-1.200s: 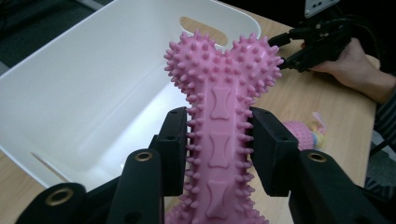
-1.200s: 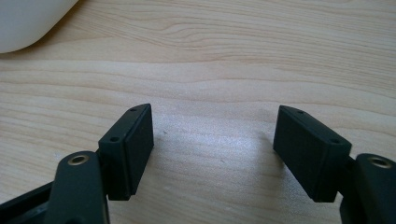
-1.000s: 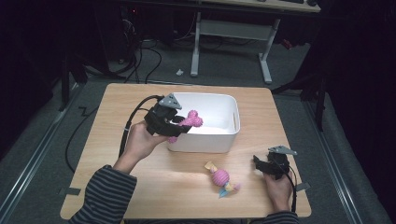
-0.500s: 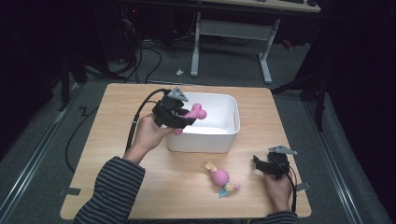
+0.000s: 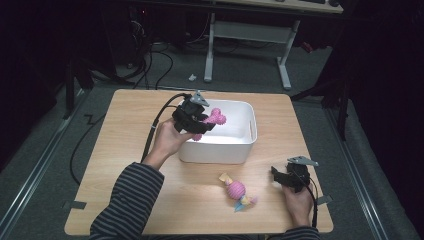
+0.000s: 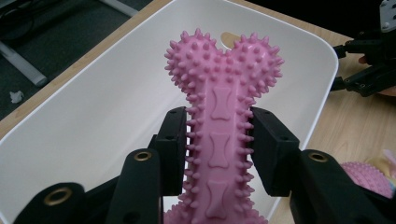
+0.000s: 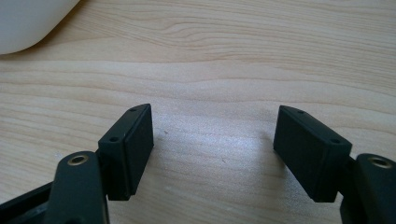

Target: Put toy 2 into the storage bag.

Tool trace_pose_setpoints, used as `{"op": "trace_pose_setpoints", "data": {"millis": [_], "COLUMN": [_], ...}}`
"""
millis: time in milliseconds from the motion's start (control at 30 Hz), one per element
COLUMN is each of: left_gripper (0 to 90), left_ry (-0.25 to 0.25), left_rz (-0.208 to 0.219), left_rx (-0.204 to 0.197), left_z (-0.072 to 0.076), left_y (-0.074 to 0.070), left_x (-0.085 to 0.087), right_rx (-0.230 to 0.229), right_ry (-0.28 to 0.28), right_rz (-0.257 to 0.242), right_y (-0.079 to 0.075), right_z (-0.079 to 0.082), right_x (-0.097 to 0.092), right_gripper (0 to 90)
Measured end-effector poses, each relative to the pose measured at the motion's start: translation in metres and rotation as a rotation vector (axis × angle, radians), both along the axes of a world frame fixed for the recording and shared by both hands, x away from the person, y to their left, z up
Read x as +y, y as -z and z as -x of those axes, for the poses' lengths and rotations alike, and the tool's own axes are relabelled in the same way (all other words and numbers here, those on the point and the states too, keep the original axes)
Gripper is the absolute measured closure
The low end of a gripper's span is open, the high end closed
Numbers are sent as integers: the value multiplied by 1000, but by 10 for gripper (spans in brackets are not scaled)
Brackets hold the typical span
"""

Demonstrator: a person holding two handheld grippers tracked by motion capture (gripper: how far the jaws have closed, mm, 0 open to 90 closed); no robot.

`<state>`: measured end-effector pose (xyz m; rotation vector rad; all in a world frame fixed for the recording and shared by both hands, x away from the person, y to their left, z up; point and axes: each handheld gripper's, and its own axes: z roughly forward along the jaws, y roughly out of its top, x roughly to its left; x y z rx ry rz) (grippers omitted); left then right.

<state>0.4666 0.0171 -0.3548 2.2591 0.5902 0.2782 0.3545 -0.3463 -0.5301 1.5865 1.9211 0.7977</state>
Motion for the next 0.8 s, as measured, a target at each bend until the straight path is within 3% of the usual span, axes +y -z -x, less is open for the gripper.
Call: {"op": "trace_pose_setpoints", "data": {"millis": [800], "left_gripper": [585], "left_ry": [-10], "left_rz": [-70], "left_rx": [35], "left_z": [-12], "left_y": [31], "left_x": [-30], "right_rx": [0], "right_ry": [0], "right_rz": [0], "right_y": [0], "right_z": [0], "right_x": [0], "right_gripper": [289]}}
